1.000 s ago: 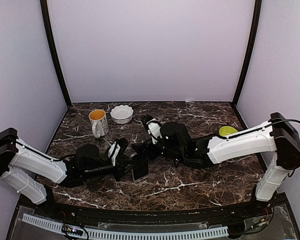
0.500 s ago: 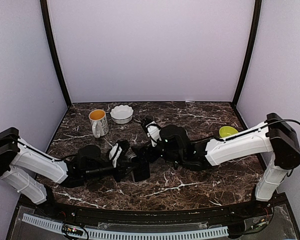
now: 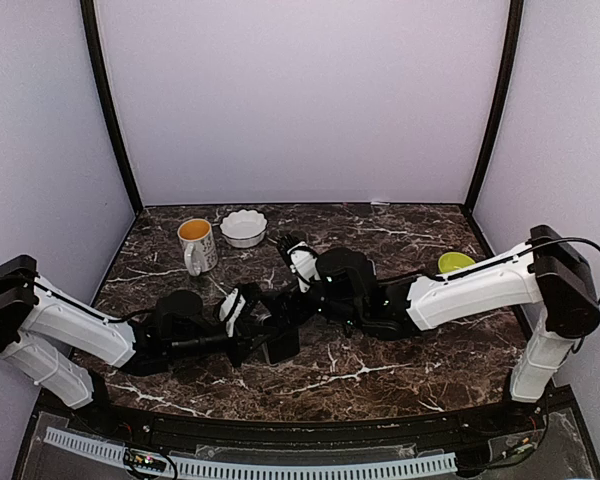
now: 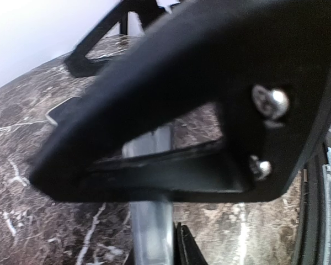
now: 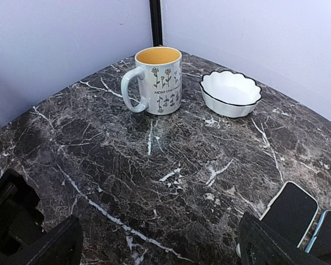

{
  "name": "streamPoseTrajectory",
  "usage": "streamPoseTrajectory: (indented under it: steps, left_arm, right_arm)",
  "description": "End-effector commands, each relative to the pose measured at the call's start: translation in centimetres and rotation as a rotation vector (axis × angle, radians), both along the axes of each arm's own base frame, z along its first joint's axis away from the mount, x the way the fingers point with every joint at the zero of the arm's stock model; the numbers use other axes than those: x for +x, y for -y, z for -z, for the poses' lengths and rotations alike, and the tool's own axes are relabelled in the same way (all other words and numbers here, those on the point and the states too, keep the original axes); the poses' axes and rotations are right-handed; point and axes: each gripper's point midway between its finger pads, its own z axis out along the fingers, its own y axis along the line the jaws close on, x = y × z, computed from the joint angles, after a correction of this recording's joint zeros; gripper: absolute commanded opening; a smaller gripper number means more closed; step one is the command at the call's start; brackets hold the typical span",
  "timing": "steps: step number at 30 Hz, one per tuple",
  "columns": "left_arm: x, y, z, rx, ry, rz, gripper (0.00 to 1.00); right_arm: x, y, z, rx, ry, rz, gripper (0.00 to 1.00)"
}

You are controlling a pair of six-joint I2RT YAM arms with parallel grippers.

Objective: Put the phone into the phone case
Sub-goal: Adjust the phone with the phone case at the center of the board, then pass from the left arm to the right

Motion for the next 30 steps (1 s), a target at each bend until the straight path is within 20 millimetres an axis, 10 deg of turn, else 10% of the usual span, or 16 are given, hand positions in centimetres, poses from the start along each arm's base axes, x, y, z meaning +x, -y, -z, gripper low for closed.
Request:
streamPoseTrajectory:
  steps: [1,23,30]
  left_arm:
    - [-0.1,0.5,-1.9,-0.028,0.038,0.022,0.01]
    - [-8.0,3.7,-13.5,-0.269,0.001,0.518,0.0]
    - [-9.2,4.5,-16.6,-0.32,0.001,0.617,0.0]
  right_arm:
    - [-0.9,1.0,0.2,-0.087,-0.015,-0.079,0.99]
    - [-12.0,7.7,-2.9,-0.003,-0.268,-0.623,0.97]
    - [-12.5,7.1,-4.4,0.071,-0.23,-0.658,0.67]
